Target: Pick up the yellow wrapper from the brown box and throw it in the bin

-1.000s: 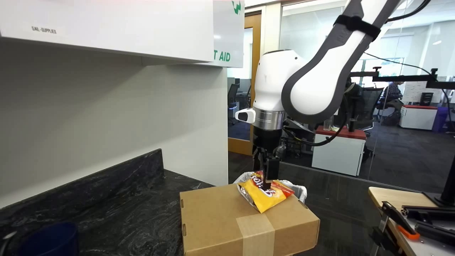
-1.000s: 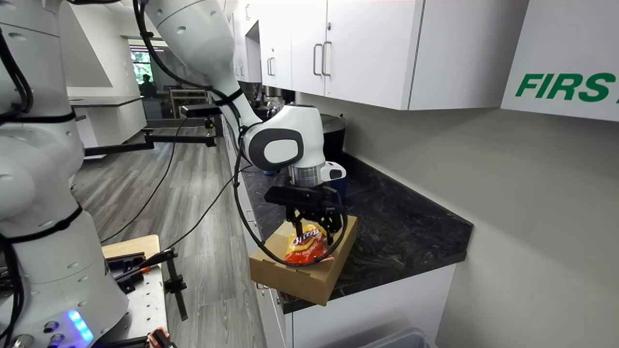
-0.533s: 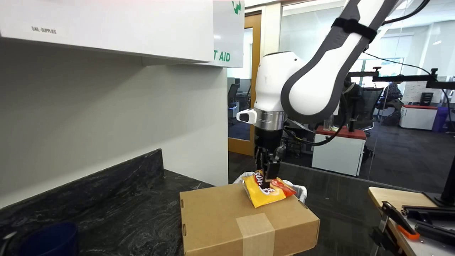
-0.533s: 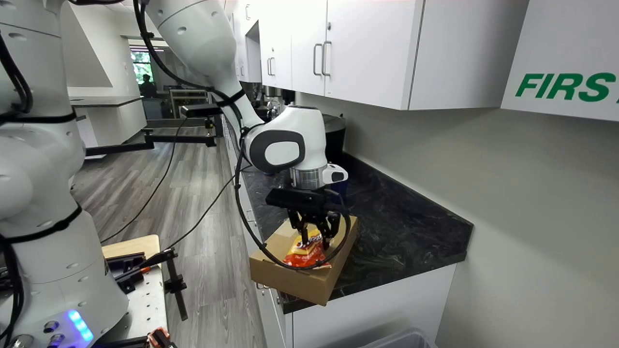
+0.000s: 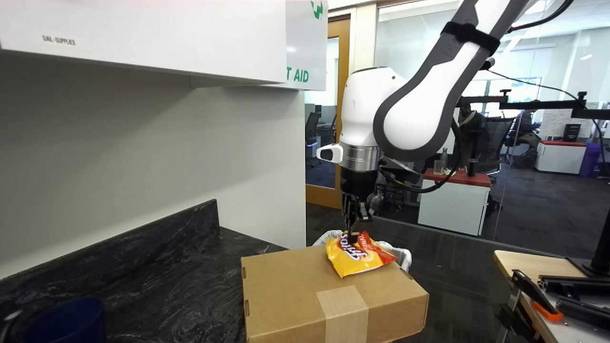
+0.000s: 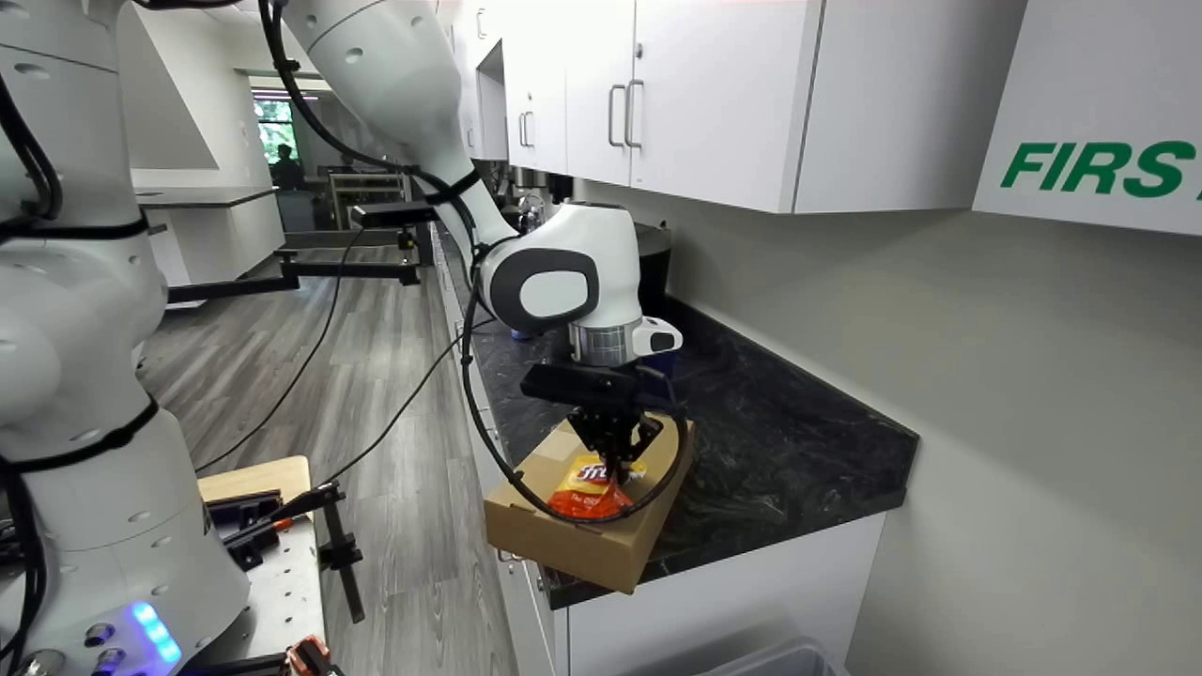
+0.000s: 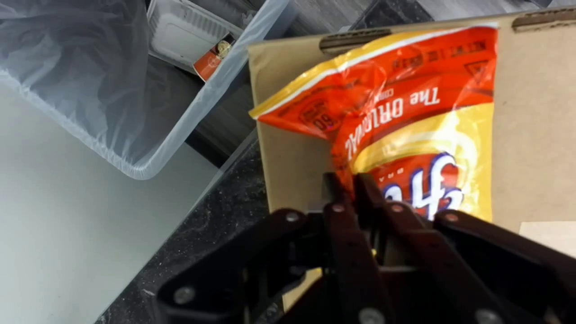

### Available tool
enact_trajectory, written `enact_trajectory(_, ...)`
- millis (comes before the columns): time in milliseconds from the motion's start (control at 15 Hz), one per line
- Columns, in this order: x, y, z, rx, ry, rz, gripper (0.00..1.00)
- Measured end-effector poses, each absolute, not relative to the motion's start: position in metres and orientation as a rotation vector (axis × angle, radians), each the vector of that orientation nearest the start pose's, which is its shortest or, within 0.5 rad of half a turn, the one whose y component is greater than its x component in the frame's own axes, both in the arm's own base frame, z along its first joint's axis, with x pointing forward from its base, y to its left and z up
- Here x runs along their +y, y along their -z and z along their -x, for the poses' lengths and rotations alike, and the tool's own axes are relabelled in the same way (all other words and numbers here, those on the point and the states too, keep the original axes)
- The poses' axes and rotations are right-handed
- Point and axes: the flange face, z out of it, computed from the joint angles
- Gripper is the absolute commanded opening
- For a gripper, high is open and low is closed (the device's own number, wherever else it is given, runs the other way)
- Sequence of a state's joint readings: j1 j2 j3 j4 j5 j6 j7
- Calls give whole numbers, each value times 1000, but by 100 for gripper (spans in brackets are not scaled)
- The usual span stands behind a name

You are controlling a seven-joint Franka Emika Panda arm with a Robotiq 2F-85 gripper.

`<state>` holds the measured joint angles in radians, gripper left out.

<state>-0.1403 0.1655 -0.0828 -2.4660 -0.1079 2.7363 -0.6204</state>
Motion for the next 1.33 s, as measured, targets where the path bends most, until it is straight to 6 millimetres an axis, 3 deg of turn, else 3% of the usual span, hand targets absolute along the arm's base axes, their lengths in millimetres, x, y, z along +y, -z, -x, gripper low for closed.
enact_trajectory(267, -106, -242, -478, -791, 44, 3131, 2)
enact_trajectory(467, -104, -262, -473, -773, -71, 3108, 2)
enact_trajectory(667, -103, -309, -470, -725, -107, 3119, 2)
enact_trajectory(933, -113, -382, -468, -596, -5, 3218, 2)
enact_trajectory(1133, -147, -418, -461, -422, 73, 3282, 2)
enact_trajectory(1333, -210, -445, -448, -220, 143, 3316, 2)
